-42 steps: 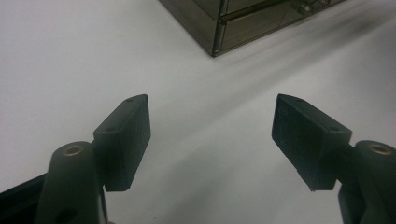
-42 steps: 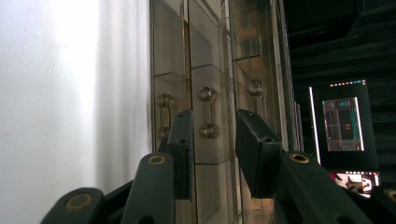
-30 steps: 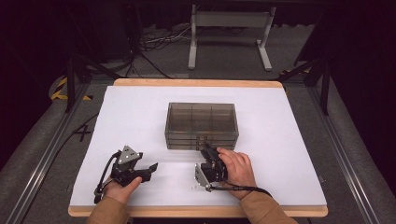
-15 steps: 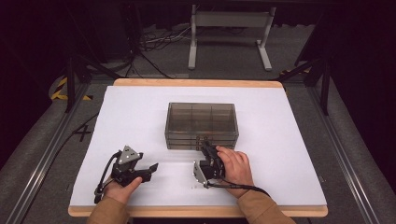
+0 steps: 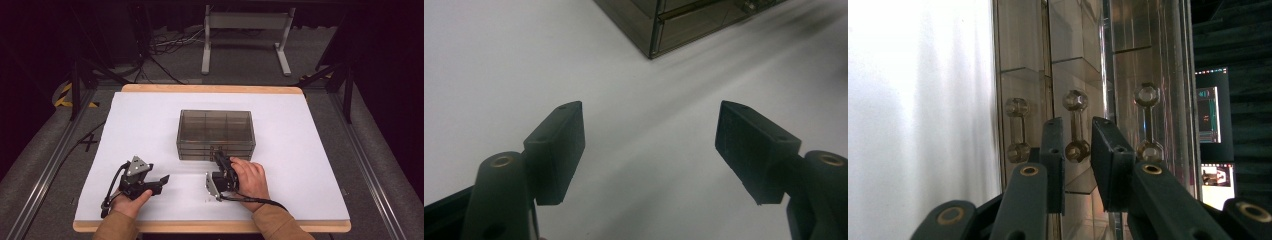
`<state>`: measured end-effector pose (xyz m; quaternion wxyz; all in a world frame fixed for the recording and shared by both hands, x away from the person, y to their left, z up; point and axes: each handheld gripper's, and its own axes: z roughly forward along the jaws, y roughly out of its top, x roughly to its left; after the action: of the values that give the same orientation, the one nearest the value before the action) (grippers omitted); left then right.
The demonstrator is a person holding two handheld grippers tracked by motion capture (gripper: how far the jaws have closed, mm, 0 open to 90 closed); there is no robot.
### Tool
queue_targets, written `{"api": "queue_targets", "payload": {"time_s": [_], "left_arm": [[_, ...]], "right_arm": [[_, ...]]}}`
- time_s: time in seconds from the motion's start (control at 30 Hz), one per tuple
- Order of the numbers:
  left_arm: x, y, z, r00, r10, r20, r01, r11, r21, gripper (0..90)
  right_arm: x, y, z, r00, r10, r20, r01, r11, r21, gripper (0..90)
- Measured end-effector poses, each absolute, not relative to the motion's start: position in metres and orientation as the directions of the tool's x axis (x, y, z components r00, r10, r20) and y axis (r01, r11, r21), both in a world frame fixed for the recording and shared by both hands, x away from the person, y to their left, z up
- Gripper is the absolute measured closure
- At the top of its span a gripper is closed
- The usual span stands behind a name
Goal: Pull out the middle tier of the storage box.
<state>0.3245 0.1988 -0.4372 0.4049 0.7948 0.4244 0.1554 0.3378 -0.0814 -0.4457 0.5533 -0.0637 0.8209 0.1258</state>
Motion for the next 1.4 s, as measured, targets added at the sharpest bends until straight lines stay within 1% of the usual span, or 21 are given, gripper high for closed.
{"api": "queue_targets", "payload": {"time_s": [0.77, 1.4], "left_arm": [[0.3245, 0.199, -0.4372, 0.591, 0.801, -0.097, 0.55, -0.312, 0.775, 28.5], [0.3246, 0.1994, -0.4371, 0.591, 0.801, -0.099, 0.55, -0.31, 0.776, 28.5]], "right_arm": [[0.3353, -0.0763, -0.45, -0.343, 0.052, -0.938, -0.212, 0.968, 0.131, 79.0], [0.3279, -0.0747, -0.4484, -0.351, 0.052, -0.935, -0.201, 0.971, 0.129, 79.3]]}}
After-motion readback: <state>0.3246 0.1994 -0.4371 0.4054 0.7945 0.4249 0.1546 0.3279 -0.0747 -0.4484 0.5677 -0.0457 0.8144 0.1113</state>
